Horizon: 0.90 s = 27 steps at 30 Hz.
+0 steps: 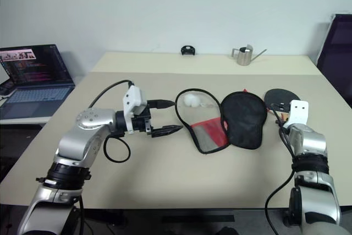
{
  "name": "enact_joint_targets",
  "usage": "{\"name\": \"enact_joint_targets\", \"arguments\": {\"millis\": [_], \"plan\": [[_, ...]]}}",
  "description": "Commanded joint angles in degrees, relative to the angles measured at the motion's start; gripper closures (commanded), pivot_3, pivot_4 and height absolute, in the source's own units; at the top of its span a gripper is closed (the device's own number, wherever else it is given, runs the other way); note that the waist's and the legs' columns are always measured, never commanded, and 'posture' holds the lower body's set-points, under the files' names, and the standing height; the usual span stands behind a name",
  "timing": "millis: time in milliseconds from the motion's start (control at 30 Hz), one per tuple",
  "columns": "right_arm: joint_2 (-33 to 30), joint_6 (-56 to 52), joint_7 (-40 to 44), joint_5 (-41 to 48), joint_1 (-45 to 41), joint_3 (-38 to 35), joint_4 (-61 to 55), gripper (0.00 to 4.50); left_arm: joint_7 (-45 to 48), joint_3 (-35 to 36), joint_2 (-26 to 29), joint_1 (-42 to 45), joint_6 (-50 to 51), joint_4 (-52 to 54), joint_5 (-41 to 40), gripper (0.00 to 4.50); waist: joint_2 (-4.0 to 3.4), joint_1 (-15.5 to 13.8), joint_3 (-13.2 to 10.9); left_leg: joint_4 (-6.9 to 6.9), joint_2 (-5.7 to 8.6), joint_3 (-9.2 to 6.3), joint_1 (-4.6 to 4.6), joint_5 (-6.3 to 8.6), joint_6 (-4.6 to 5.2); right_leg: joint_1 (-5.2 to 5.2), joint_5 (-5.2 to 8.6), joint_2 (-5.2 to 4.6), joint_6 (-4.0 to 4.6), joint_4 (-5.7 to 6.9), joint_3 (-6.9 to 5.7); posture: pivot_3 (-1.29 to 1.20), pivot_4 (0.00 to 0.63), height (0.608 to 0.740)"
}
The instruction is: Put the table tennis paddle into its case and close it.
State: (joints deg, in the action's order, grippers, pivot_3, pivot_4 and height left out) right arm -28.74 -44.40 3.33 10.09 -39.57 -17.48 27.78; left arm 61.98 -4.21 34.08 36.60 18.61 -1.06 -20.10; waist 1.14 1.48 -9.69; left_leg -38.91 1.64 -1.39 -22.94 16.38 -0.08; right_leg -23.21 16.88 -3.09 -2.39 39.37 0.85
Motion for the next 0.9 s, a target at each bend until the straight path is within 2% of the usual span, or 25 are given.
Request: {"name": "enact_joint_targets", "arguments": {"millis": [33,367,900], "plan": [[-0.01,-5.84,-1.78,1.49,3.34,-3.54,-7.52,3.28,0.30,0.88,0.05,0.61,-1.25,0.01,-0.16,0.00,0.00,0.00,0.00,0.00,0.00,0.00,0.00,0.00,0.00,0.00,0.00,0.00,0.00,0.01,0.00,0.00,0.150,0.740],[1.38,-8.84,-5.53,3.38,4.98,-8.81,-16.05,3.28,1.05,0.22,-0.77,1.96,-2.44,-1.90,0.22,0.00,0.00,0.00,0.00,-0.02,0.02,0.01,0.04,0.10,0.18,0.00,0.00,0.00,0.00,0.09,0.02,0.00,0.150,0.740],[1.69,-15.31,-4.21,4.48,10.22,-8.25,-27.62,3.28,1.44,0.17,-0.85,2.09,-2.72,-2.27,0.72,0.00,-0.01,0.18,0.00,-0.02,0.02,0.03,0.05,0.11,0.20,-0.02,0.00,0.01,0.00,0.11,0.04,0.00,0.150,0.740]]}}
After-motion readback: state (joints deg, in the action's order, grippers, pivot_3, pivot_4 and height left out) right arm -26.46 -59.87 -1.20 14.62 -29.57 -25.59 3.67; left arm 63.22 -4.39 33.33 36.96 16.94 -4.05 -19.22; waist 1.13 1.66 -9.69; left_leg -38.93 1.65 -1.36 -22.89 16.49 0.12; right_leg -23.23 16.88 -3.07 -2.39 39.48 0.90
